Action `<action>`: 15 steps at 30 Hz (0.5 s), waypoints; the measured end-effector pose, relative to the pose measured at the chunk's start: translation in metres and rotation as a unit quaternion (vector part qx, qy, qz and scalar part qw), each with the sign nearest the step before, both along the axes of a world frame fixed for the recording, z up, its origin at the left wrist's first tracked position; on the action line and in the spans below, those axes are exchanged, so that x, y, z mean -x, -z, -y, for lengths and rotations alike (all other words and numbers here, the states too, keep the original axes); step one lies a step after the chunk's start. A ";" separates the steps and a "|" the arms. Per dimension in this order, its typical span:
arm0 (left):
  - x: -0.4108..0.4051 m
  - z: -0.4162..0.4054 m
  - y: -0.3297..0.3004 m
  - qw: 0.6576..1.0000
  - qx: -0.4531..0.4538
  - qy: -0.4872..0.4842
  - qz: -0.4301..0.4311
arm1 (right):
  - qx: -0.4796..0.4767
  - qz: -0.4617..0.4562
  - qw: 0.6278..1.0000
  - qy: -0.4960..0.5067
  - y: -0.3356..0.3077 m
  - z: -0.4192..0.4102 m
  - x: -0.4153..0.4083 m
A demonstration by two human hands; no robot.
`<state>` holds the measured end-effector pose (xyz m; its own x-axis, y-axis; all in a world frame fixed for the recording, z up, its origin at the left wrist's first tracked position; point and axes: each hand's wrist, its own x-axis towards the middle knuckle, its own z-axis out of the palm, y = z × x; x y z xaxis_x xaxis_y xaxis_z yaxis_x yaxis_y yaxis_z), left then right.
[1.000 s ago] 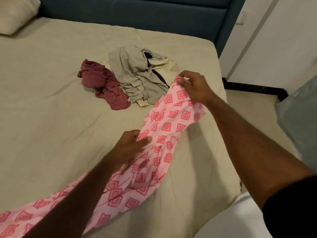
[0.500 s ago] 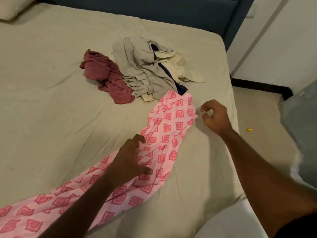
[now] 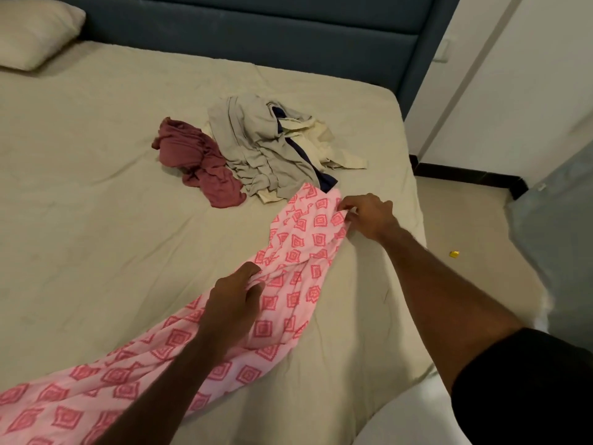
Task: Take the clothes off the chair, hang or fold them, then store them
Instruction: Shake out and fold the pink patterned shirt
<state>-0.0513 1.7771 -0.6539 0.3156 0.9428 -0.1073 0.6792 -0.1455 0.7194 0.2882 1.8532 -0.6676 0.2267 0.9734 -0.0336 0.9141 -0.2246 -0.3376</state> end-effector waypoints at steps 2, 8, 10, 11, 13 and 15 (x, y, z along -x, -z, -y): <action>0.004 -0.003 -0.003 1.000 -0.028 0.002 0.013 | -0.065 -0.041 0.997 -0.005 -0.011 0.002 -0.011; 0.018 -0.002 -0.023 0.976 0.046 0.089 0.191 | -0.211 -0.270 0.939 -0.028 -0.078 0.027 -0.030; 0.022 0.002 -0.029 0.934 0.151 0.154 0.284 | -0.219 -0.352 0.910 -0.021 -0.106 0.036 -0.030; 0.024 0.002 -0.031 0.911 0.190 0.177 0.321 | -0.228 -0.372 0.899 -0.020 -0.119 0.039 -0.029; 0.029 0.000 -0.037 0.878 0.252 0.204 0.353 | -0.249 -0.371 0.894 -0.023 -0.141 0.041 -0.019; 0.031 -0.005 -0.038 0.877 0.301 0.207 0.311 | -0.244 -0.323 0.914 -0.026 -0.150 0.031 -0.004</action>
